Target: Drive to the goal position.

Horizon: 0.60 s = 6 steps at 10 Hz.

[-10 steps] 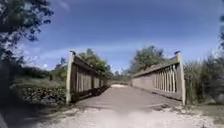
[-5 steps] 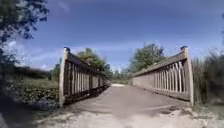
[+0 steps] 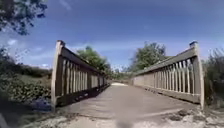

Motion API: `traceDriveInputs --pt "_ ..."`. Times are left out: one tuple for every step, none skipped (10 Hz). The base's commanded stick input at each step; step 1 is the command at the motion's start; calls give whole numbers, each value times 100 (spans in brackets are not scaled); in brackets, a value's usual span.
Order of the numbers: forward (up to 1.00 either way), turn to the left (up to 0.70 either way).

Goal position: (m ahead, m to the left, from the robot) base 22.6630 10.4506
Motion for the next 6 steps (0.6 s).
traceDriveInputs --pt "50 0" --pt "50 0" --pt "50 0" --pt "50 0" --pt "50 0" --pt "50 0"
